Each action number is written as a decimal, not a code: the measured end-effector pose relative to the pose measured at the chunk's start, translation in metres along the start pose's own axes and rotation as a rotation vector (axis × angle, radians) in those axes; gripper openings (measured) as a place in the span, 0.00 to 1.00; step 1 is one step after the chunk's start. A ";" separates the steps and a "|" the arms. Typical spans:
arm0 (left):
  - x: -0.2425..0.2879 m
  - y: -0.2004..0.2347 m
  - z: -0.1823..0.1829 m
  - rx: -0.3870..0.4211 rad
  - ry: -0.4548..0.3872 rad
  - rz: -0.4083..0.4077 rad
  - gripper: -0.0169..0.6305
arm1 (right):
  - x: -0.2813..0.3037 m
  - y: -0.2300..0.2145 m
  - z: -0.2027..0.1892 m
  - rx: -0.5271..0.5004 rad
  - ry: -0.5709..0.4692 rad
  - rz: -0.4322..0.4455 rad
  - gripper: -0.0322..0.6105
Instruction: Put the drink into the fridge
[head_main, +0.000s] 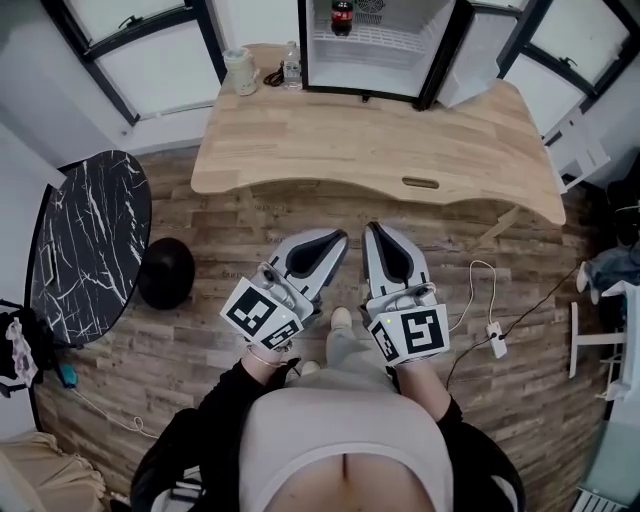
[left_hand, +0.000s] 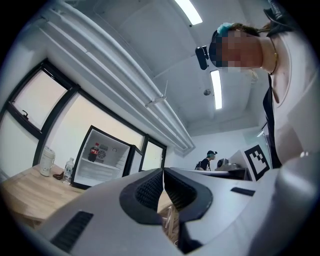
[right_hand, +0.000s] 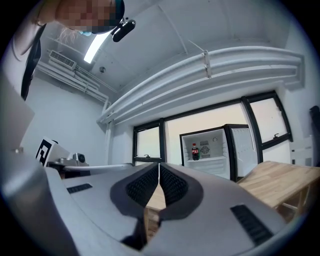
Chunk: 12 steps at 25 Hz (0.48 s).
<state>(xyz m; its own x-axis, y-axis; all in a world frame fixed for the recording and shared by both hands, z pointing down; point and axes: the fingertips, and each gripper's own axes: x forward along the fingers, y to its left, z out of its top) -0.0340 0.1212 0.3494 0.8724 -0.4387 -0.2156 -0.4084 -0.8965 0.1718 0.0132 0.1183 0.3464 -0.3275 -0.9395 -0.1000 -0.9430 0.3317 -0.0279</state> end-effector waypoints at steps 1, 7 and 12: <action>-0.010 -0.007 0.000 -0.001 0.001 -0.001 0.04 | -0.010 0.008 0.000 0.000 0.000 -0.006 0.10; -0.061 -0.049 -0.004 -0.014 0.014 -0.012 0.04 | -0.060 0.053 0.000 -0.003 -0.005 -0.031 0.10; -0.083 -0.071 0.001 -0.010 0.005 -0.012 0.04 | -0.086 0.073 0.007 -0.012 -0.021 -0.033 0.10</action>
<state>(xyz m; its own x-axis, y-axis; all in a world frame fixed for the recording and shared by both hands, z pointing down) -0.0773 0.2211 0.3539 0.8783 -0.4280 -0.2130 -0.3955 -0.9008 0.1793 -0.0271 0.2237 0.3457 -0.2951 -0.9479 -0.1203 -0.9539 0.2995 -0.0192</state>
